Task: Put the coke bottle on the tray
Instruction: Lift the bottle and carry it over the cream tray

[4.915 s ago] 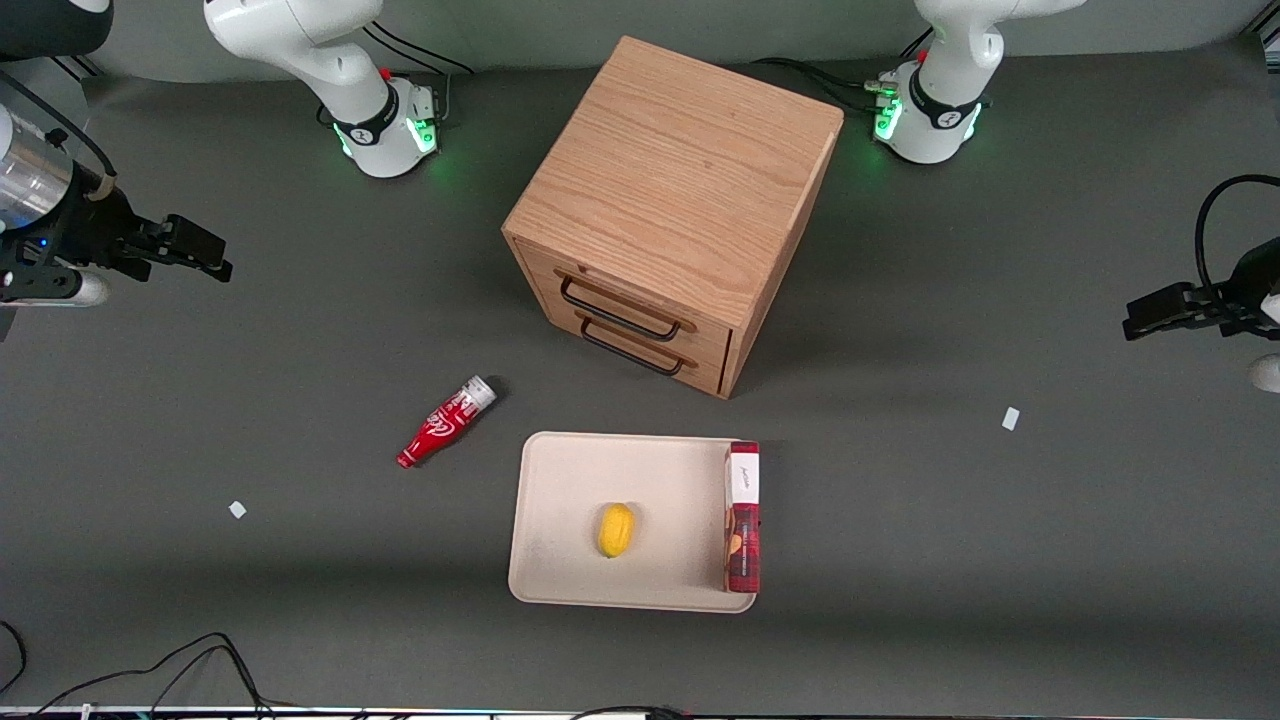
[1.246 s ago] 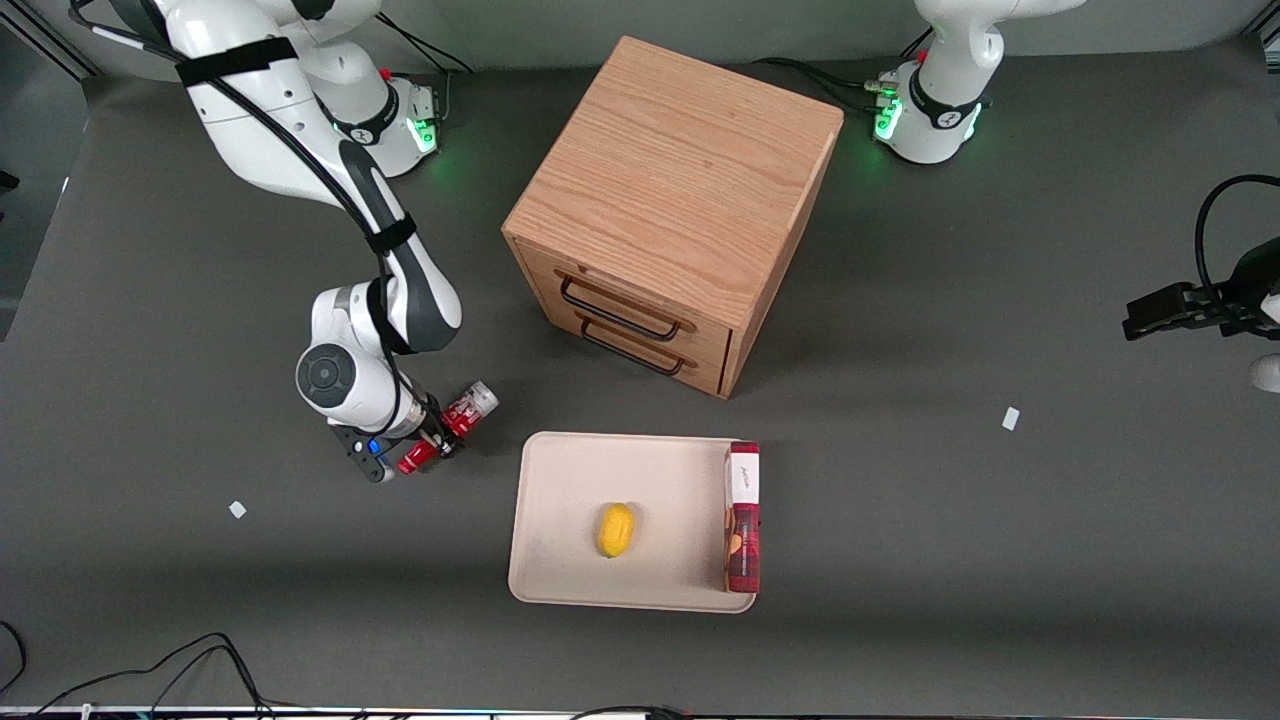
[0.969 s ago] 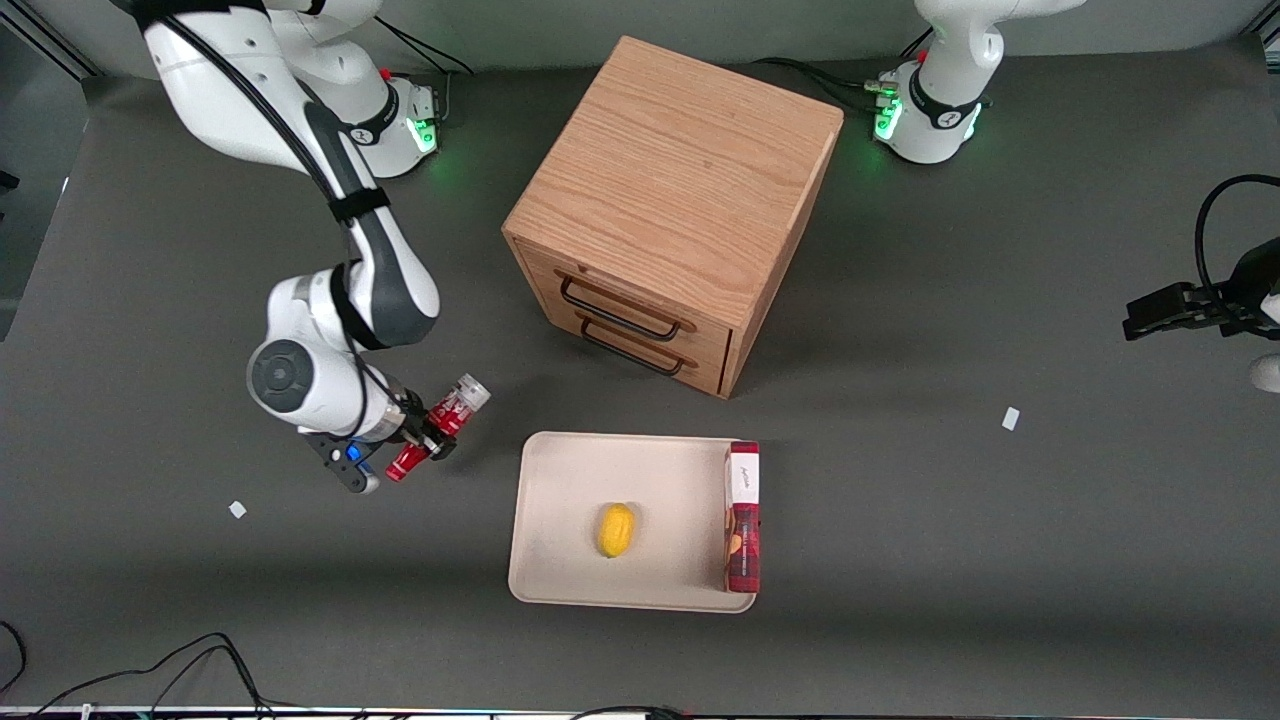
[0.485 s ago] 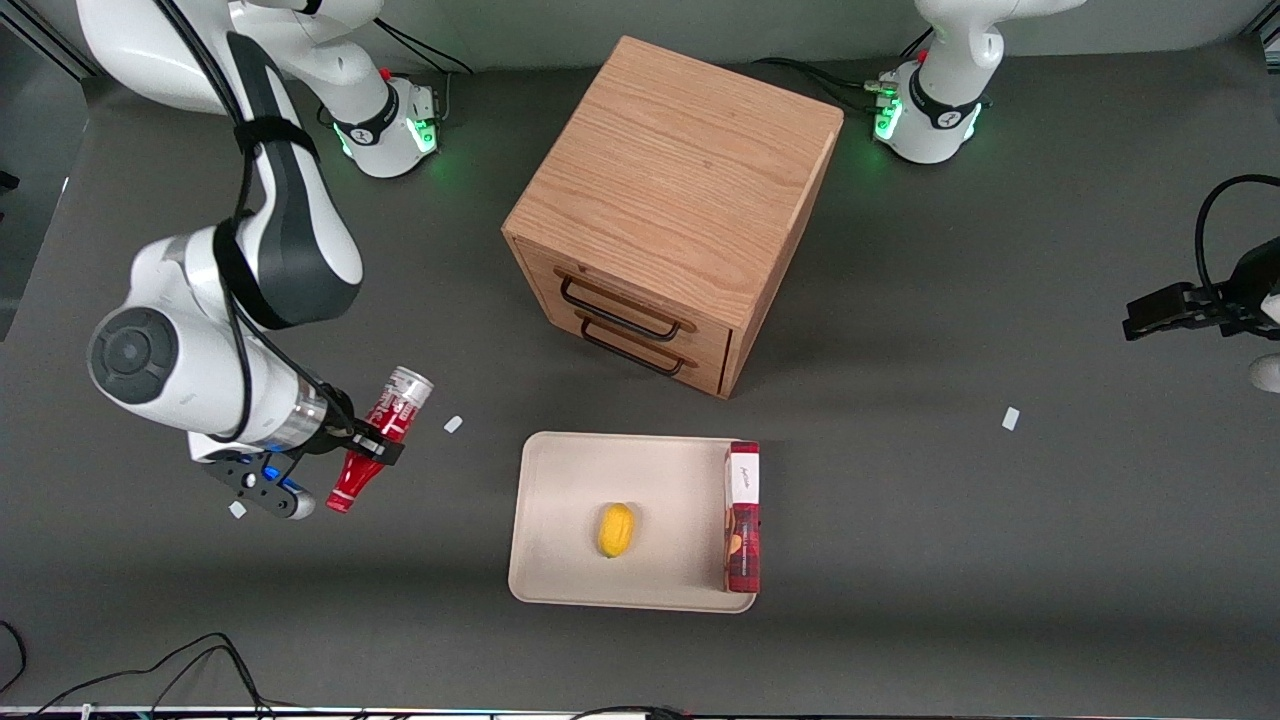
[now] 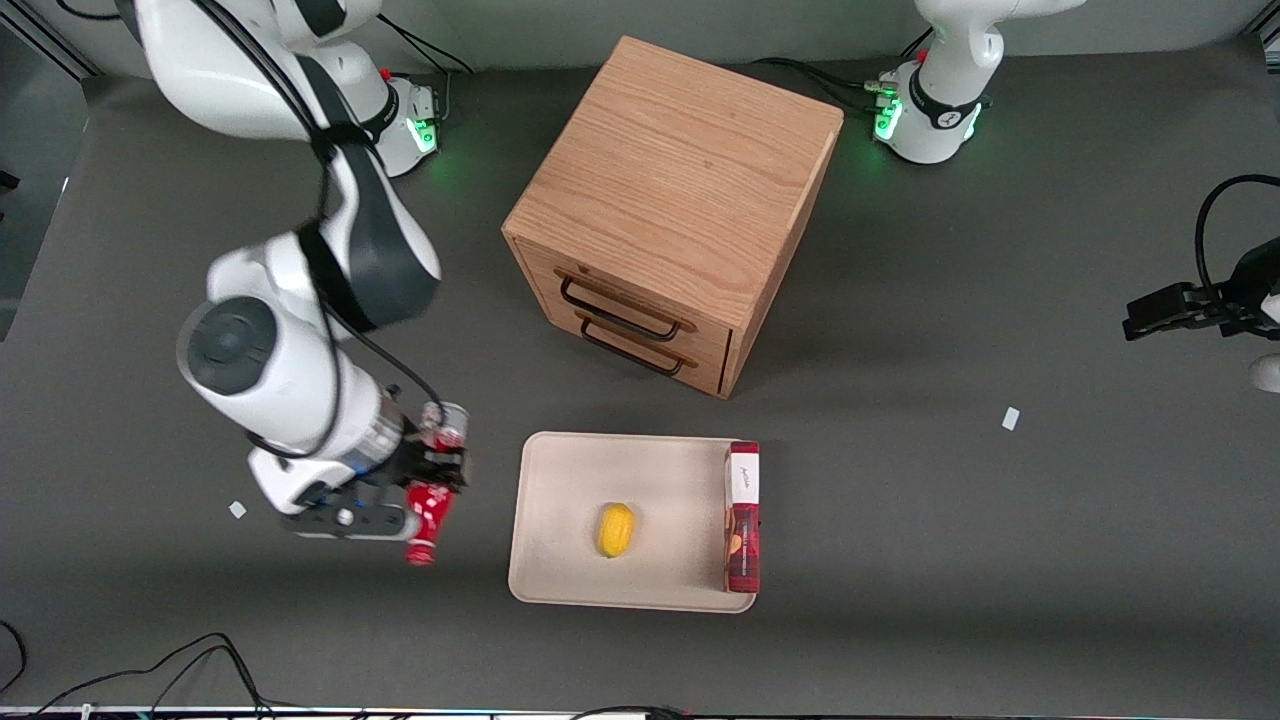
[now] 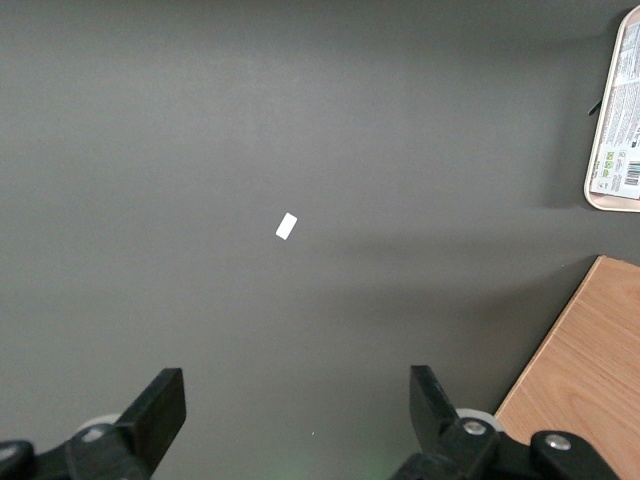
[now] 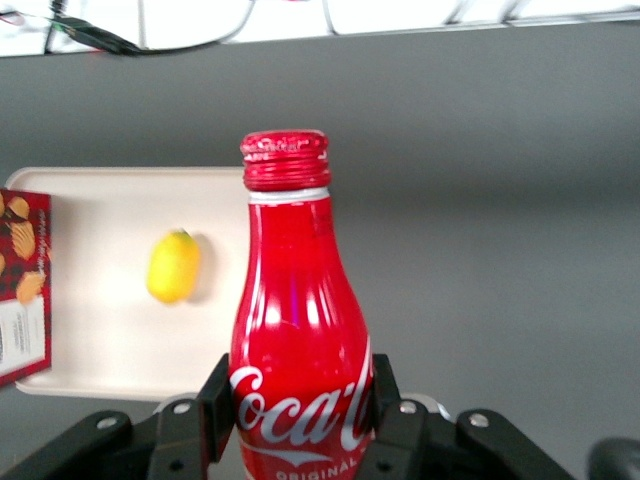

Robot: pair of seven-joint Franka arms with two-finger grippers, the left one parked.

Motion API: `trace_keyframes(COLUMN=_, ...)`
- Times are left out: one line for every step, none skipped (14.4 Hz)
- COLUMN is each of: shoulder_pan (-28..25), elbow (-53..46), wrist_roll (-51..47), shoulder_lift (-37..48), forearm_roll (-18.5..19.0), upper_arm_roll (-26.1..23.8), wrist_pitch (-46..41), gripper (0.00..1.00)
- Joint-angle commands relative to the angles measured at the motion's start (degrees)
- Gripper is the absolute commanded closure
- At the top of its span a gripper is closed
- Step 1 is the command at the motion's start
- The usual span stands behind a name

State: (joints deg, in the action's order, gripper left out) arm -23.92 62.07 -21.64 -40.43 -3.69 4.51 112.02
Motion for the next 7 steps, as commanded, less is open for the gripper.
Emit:
trace_keyframes(shoulder_pan=0.4, elbow=-5.2, wrist_roll=4.3, shoulder_lift=-8.2, forearm_roll=1.1, upper_arm_roll=-1.2, wrist_pitch=7.0, gripper=0.75)
trace_keyframes(shoulder_pan=0.4, elbow=-5.1, wrist_roll=4.8, shoulder_lift=-9.8, forearm_roll=1.1, upper_arm_roll=-1.3, wrist_pitch=8.8, gripper=0.75)
trace_keyframes(shoulder_pan=0.4, elbow=-5.0, wrist_roll=4.9, shoulder_lift=-11.2, forearm_roll=1.1, upper_arm_roll=-1.6, wrist_pitch=10.4, gripper=0.73)
trace_keyframes(shoulder_pan=0.4, elbow=-4.9, wrist_roll=4.4, shoulder_lift=-12.7, forearm_roll=1.0, upper_arm_roll=-2.2, wrist_pitch=11.8, gripper=0.73)
trace_keyframes(shoulder_pan=0.3, elbow=-4.8, wrist_roll=3.9, shoulder_lift=-14.1, forearm_roll=1.0, upper_arm_roll=-2.7, wrist_pitch=13.0, gripper=0.72)
trace_keyframes(shoulder_pan=0.3, elbow=-4.6, wrist_roll=3.6, shoulder_lift=-15.1, forearm_roll=0.9, upper_arm_roll=-3.0, wrist_pitch=14.0, gripper=0.72)
trace_keyframes(shoulder_pan=0.3, elbow=-4.6, wrist_roll=3.4, shoulder_lift=-16.3, forearm_roll=0.7, upper_arm_roll=-3.4, wrist_pitch=14.7, gripper=0.68)
